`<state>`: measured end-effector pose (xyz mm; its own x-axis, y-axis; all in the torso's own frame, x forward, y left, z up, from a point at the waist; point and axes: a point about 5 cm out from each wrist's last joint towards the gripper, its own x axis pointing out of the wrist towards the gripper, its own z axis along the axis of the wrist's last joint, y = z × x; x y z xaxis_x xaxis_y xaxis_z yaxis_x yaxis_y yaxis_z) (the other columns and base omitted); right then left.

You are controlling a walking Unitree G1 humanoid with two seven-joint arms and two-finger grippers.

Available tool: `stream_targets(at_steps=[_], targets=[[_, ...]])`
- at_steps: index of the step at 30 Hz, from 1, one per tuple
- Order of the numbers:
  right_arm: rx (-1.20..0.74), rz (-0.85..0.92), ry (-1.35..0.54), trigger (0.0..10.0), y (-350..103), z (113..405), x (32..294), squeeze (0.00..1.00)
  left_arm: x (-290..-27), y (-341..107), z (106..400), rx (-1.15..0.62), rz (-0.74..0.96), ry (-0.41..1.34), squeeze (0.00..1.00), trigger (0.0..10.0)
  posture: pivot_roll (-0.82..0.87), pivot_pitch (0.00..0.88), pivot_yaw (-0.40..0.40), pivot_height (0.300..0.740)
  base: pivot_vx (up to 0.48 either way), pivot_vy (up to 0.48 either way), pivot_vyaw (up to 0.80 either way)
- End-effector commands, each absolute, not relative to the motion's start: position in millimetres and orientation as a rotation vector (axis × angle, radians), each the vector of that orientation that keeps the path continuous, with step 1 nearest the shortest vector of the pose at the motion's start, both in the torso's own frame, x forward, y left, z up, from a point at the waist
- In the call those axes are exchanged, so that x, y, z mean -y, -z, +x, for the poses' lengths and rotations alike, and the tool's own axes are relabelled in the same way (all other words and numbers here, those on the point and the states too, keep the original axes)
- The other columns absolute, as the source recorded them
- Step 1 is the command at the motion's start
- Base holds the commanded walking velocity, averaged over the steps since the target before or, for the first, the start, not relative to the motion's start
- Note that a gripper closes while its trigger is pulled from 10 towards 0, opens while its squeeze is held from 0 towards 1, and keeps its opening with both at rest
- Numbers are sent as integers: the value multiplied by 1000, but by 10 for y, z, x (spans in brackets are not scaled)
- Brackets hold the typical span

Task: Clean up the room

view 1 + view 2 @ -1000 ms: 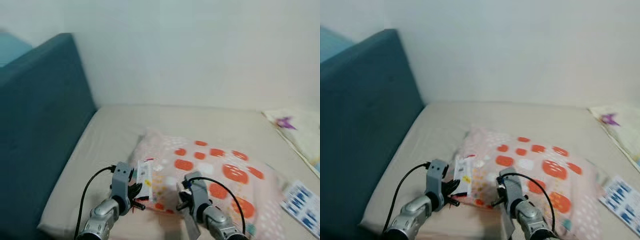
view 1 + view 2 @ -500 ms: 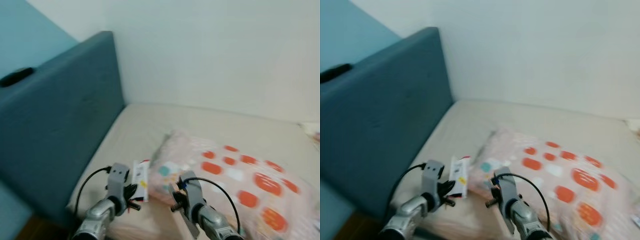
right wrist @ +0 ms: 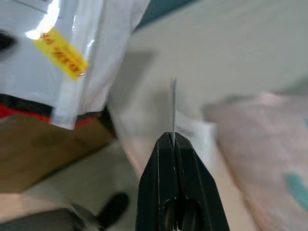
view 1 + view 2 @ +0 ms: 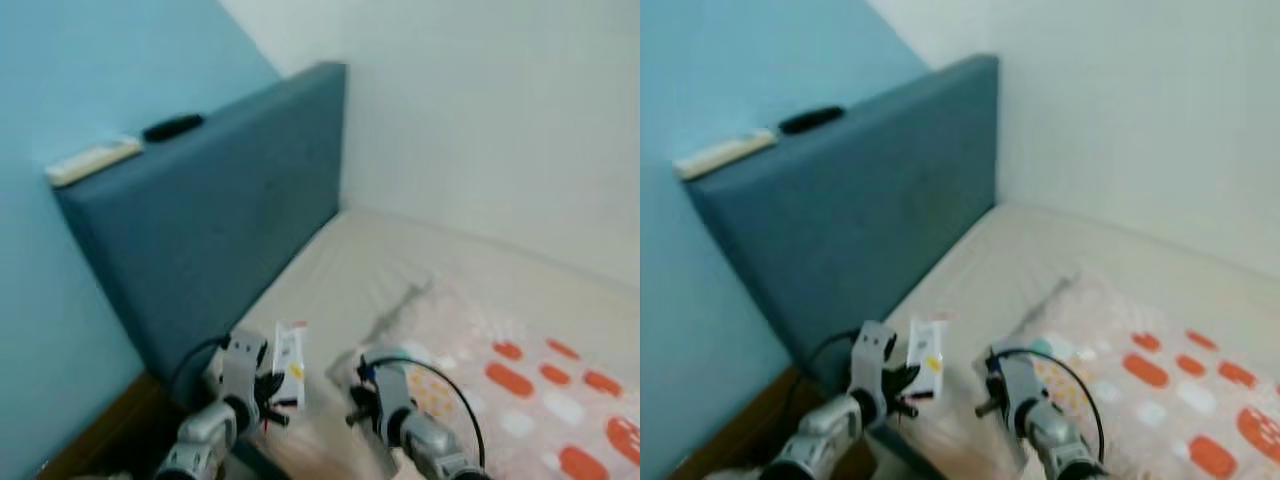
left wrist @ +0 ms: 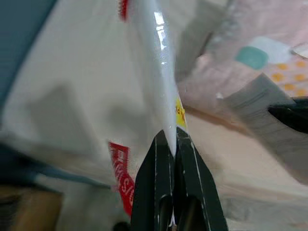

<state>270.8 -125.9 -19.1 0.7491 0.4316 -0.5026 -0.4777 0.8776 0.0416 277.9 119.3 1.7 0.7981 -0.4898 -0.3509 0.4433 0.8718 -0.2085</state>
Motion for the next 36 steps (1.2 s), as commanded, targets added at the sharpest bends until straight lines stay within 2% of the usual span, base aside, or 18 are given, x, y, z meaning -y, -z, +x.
stream_targets(at_steps=[1,33,36], targets=[[-555,-99,-506,10000,244,2651,1274,0,-1188,17,2753,-429,-120,509,0,10000,2,13,-27,732,0,0,663],[-547,-111,-530,10000,235,2654,1259,0,-1164,33,2747,-439,-121,520,0,10000,2,5,-29,732,0,0,660],[-543,-106,-523,10000,228,2663,1257,0,-1168,26,2751,-435,-114,518,0,10000,1,29,-36,732,0,0,663]])
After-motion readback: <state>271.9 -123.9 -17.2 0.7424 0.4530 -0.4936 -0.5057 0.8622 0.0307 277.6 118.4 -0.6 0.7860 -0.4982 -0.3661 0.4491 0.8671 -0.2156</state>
